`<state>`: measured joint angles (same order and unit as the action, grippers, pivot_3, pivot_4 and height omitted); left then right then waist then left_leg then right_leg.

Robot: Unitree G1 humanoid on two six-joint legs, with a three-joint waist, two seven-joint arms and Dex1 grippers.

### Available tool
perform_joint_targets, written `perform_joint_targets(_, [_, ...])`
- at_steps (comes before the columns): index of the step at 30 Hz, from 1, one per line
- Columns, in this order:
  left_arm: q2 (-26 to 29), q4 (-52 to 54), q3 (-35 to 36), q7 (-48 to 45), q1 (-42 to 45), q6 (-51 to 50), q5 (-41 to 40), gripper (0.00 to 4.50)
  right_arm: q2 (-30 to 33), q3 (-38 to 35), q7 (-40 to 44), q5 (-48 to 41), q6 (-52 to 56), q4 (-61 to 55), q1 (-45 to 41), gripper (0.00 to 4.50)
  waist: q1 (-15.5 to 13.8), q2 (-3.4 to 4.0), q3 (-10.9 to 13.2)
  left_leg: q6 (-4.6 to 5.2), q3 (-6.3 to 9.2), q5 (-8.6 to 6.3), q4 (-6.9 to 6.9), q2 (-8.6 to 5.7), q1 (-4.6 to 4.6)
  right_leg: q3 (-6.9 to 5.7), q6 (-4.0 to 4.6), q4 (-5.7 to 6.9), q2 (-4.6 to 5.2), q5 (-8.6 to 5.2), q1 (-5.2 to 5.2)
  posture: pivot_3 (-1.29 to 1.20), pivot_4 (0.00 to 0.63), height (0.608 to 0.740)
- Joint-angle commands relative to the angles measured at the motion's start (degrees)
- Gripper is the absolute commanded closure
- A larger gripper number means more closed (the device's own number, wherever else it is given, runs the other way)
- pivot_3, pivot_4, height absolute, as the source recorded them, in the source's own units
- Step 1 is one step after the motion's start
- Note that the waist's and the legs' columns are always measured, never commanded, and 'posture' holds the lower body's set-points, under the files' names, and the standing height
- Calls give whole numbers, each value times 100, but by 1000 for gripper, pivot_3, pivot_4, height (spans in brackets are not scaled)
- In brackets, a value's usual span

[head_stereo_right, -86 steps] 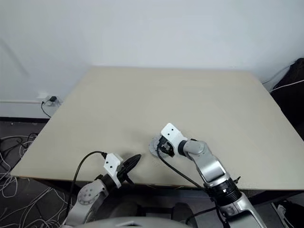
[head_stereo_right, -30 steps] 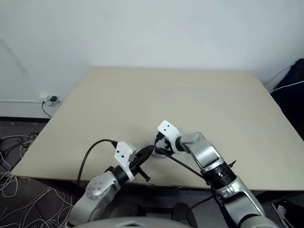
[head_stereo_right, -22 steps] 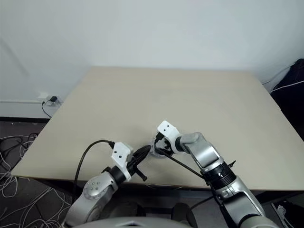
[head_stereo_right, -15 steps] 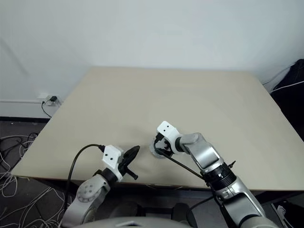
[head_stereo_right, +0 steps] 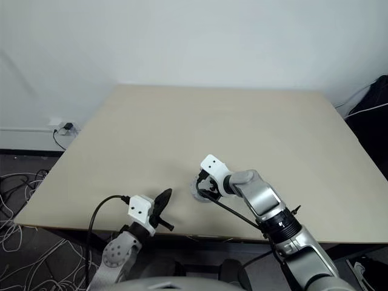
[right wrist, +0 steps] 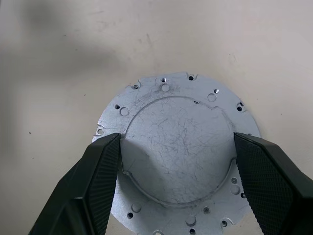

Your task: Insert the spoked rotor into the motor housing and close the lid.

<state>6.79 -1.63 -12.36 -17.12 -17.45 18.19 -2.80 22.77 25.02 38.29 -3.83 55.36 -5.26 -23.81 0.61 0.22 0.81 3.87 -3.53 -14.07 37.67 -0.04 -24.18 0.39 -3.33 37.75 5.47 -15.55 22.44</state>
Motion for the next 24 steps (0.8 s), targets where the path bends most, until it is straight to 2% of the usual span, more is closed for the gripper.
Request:
perform_joint_targets(1, [-75, -122, 95, 132, 139, 331, 76, 4500, 24, 79, -28, 8, 58, -38, 33, 1212, 1, 0, -1, 0, 0, 0, 0, 0, 0, 0, 0, 0, 0, 0, 0, 0, 0, 740])
perform_joint_targets(14, [-120, -2, 117, -222, 47, 0, -363, 4500, -257, -316, -235, -231, 465, 96, -72, 1212, 7, -2, -6, 0, 2, 0, -2, 0, -2, 0, 0, 0, 1, 0, 2, 0, 0, 740])
perform_joint_targets(24, [-199, -261, 72, -331, 94, 139, -346, 4500, -89, 20, -405, -13, 542, 172, -82, 1212, 8, -4, -32, 0, 2, 0, -2, -1, -2, -4, 0, 1, 7, 0, 2, 0, 0, 740])
